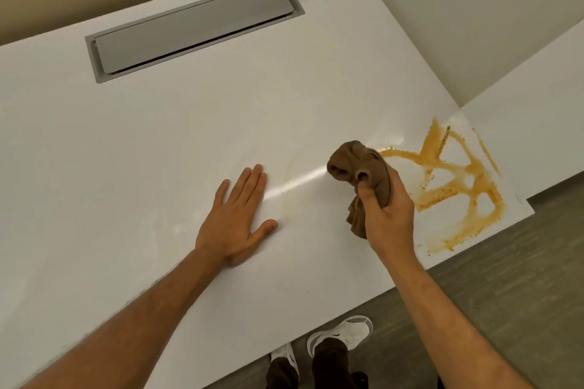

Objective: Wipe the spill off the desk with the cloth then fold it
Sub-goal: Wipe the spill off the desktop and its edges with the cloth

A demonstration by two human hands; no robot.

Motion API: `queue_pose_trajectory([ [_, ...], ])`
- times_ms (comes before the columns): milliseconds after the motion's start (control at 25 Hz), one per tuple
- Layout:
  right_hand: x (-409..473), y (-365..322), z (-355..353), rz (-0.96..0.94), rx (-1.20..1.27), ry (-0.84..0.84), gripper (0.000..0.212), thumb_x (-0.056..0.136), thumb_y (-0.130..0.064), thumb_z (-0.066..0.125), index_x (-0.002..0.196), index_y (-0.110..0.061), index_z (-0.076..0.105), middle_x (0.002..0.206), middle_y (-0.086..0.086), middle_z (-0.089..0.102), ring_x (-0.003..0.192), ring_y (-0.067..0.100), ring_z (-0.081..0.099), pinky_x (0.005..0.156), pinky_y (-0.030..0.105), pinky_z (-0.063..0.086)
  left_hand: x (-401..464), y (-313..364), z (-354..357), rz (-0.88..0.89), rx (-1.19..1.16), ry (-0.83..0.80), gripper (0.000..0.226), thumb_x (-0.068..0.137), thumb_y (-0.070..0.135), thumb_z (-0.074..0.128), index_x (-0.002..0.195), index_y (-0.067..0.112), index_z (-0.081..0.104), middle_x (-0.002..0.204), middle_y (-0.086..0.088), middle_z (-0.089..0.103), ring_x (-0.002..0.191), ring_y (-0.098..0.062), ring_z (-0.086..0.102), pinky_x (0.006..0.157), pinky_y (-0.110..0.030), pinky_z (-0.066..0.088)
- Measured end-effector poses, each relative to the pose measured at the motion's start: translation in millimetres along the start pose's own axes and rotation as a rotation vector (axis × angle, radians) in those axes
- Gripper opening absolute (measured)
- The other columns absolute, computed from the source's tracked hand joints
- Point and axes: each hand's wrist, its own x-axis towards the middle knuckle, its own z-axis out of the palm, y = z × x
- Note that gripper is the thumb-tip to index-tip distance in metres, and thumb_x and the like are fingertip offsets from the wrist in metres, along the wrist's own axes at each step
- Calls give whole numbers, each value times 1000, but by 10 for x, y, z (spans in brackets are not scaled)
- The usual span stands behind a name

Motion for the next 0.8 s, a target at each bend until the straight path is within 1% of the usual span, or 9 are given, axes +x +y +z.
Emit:
queue_pose_trajectory([
  [40, 124, -10, 79, 4, -8, -6, 44, 97, -33, 59, 137, -50, 52, 100, -7, 73, 80, 8, 71, 66, 22, 58, -4, 1, 3, 1, 0, 3, 84, 103, 71, 16, 166, 21, -6, 175, 7, -12, 161, -12, -9, 128, -42, -6],
  [80, 227, 22, 189, 18, -97, -67, 51, 100, -31, 57, 147, -44, 43, 127, -2, 66, 107, 12, 68, 85, 32, 59, -8, 3, 7, -1, -2, 6, 85, 103, 71, 17, 166, 21, -7, 175, 7, -13, 161, -12, -9, 128, -43, -5],
  [120, 300, 72, 315, 68, -250, -150, 56, 102, -30, 53, 155, -35, 34, 154, 3, 46, 137, 22, 49, 108, 44, 47, -6, 5, 9, -7, -13, 7, 86, 102, 72, 19, 166, 20, -8, 175, 6, -14, 161, -12, -9, 128, -43, -4],
  [160, 359, 149, 452, 84, -492, -197, 61, 104, -31, 50, 159, -27, 25, 166, 9, 24, 151, 31, 25, 120, 50, 29, -1, 7, 8, -18, -32, 7, 89, 102, 73, 21, 166, 19, -9, 174, 5, -15, 161, -12, -10, 129, -42, -4],
  [240, 479, 214, 676, -12, -794, -196, 68, 103, -38, 48, 161, -19, 17, 169, 14, 7, 154, 40, 8, 123, 53, 16, 6, 0, 17, -36, -63, 11, 93, 100, 74, 24, 165, 18, -12, 174, 4, -18, 161, -13, -12, 130, -40, -5],
  [400, 917, 153, 950, 14, -794, -186, 97, 92, -56, 60, 161, -14, 8, 169, 17, 6, 154, 36, 13, 122, 47, 18, 8, 0, 27, -42, -72, 11, 97, 100, 75, 27, 165, 15, -12, 174, 2, -19, 161, -15, -12, 131, -46, 5],
  [480, 1138, 112, 1102, 28, -717, -176, 99, 91, -45, 67, 160, -7, 8, 168, 18, 12, 154, 33, 18, 123, 43, 20, 8, -5, 37, -56, -96, 33, 98, 99, 76, 27, 165, 15, -12, 174, 1, -19, 161, -15, -12, 131, -45, 5],
  [600, 1302, 76, 1256, -46, -567, -184, 83, 93, -20, 67, 158, 0, 19, 162, 19, 30, 148, 35, 34, 120, 44, 29, 21, -12, 43, -65, -131, 57, 99, 99, 75, 28, 164, 15, -14, 174, 0, -19, 161, -16, -12, 131, -39, 2],
  [800, 1020, 169, 1118, -323, -538, -487, 85, 80, -11, 74, 155, -5, 33, 153, 18, 46, 136, 36, 48, 116, 39, 30, 8, -24, 17, -76, -206, 107, 99, 98, 76, 25, 165, 13, -11, 175, -1, -16, 162, -16, -10, 129, -29, -6],
])
